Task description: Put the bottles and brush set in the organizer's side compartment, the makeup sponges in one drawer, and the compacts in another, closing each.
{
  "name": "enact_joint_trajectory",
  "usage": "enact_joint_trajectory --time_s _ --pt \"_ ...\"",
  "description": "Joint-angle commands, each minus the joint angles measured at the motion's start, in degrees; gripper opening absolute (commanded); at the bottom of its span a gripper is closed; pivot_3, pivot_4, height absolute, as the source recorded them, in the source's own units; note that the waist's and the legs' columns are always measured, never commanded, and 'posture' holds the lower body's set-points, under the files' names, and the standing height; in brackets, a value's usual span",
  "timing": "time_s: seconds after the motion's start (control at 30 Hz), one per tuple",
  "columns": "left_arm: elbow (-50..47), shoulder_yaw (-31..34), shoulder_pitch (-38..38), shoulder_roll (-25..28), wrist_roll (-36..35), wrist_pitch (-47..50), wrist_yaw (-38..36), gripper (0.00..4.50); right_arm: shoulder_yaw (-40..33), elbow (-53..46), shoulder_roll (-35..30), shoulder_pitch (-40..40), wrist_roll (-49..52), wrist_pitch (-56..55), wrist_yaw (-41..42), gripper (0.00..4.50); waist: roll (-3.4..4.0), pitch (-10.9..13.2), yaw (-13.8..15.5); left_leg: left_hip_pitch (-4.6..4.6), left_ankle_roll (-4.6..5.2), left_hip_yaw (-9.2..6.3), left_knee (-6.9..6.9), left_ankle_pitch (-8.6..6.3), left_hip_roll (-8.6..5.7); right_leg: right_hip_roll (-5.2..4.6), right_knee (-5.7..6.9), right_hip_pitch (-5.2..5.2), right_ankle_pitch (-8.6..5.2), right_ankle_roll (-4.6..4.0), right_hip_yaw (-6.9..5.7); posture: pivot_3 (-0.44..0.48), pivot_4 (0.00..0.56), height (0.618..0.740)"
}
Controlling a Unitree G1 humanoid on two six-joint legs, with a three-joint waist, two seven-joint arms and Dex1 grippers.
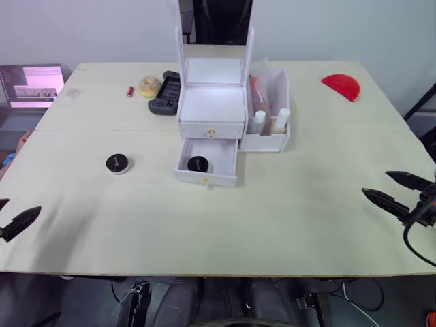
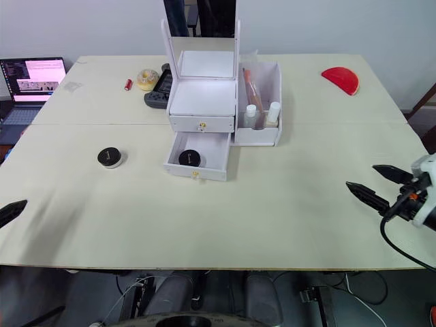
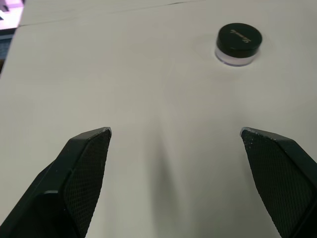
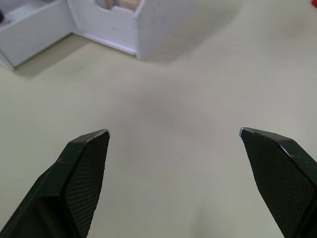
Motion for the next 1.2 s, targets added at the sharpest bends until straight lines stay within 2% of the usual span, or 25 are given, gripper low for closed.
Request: enact_joint_trajectory --time_s 0.03,0.33,0.5,0.67,0.87,1.0,1.2 --pt "-0.4 2.1 0.1 0.7 -0.6 -1.6 0.1 4.4 -1.4 0.4 -1.2 -1.0 -0.1 -1.3 0.8 4.5 0.02 0.0 -0.1 -0.01 0.01 0.01 -0.01 0.0 0.0 0.0 0.0 -0.02 -0.01 -0.01 0.0 0.0 0.15 0.74" --pt "-3.7 -2.3 -2.5 -1.2 -1.1 -0.8 2.8 4.4 1.1 -4.7 -0.9 -4.5 2.0 1.9 -0.9 4.5 0.08 0.0 0.0 -0.01 0.01 0.01 -0.02 0.01 0.02 0.01 0.01 -0.04 -0.01 -0.01 0.01 0.0 0.15 0.74" --pt "-13.9 -11.4 -7.5 -9.4 -4.2 4.6 11.3 4.4 6.9 -14.4 -0.1 -10.8 6.1 7.6 -5.4 4.5 0.1 0.0 0.0 -0.02 0.02 0.01 0.01 0.01 0.01 0.0 0.02 -0.03 0.0 0.0 0.02 0.0 0.15 0.74" --pt "-17.5 -18.9 -14.2 -16.6 -2.7 6.4 21.5 4.4 15.7 -20.0 1.4 -19.3 8.9 11.6 -9.3 4.5 0.0 0.0 0.0 -0.03 0.02 -0.03 0.05 0.02 0.01 0.08 0.1 -0.06 0.06 0.09 -0.02 0.0 0.15 0.74" --pt "-10.2 -26.4 -23.8 -20.1 6.1 1.5 31.7 4.4 24.3 -20.0 4.7 -28.4 9.4 12.1 -10.4 4.5 0.01 0.0 0.1 -0.01 0.01 0.0 0.05 0.03 -0.04 0.11 0.15 -0.08 0.15 0.25 -0.07 0.0 0.15 0.74" --pt "-6.2 -29.7 -27.6 -22.5 8.4 -1.1 34.2 4.4 26.5 -19.5 6.4 -31.4 9.0 12.0 -10.9 4.5 -0.01 0.0 0.1 -0.03 0.02 -0.01 0.06 0.03 -0.12 0.13 0.16 -0.1 0.18 0.29 -0.12 0.0 0.15 0.74" --pt "2.7 -30.7 -32.8 -22.6 10.6 -3.6 36.5 4.4 27.4 -20.2 7.0 -32.0 9.1 12.2 -11.7 4.5 -0.03 0.0 0.0 -0.03 0.01 -0.04 0.06 0.04 -0.11 0.13 0.23 -0.14 0.22 0.36 -0.12 0.0 0.15 0.74"
